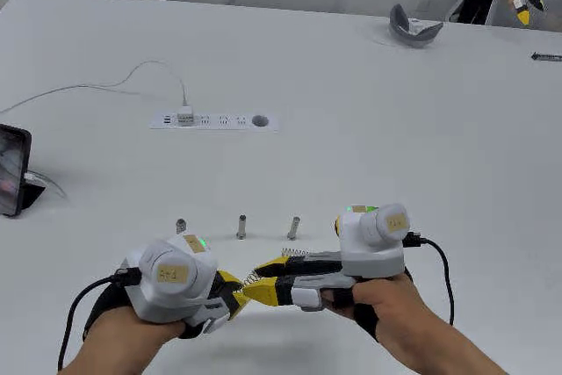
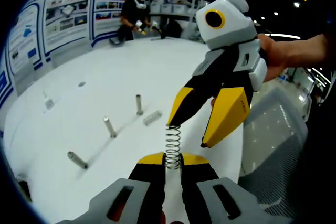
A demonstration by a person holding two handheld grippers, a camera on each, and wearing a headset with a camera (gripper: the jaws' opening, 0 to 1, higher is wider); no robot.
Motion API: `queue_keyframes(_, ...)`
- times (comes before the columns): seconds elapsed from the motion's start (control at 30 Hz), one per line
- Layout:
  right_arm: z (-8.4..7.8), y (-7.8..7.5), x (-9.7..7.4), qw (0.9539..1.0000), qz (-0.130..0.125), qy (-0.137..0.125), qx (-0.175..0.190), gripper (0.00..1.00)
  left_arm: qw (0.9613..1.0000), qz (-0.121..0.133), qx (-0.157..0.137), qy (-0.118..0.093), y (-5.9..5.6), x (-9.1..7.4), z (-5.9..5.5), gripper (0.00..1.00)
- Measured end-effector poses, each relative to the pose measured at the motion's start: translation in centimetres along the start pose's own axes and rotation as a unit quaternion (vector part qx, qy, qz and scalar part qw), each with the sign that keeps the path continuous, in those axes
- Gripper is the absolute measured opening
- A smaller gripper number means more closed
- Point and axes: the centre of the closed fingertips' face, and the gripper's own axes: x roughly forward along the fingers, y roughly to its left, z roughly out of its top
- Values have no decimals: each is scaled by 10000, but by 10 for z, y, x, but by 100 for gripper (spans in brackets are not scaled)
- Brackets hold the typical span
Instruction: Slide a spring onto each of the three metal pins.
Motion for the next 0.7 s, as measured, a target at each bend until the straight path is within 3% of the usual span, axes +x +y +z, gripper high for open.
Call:
queue_keyframes(0.4, 1, -17, -17, 9994, -194, 170, -215, 28, 9999, -66, 39, -133, -5, -2, 7, 10)
queue_keyframes(0.7, 0, -16, -12, 9992, -55, 303, -250, 27, 9993, -183, 232, -243, -16, -4, 18, 10)
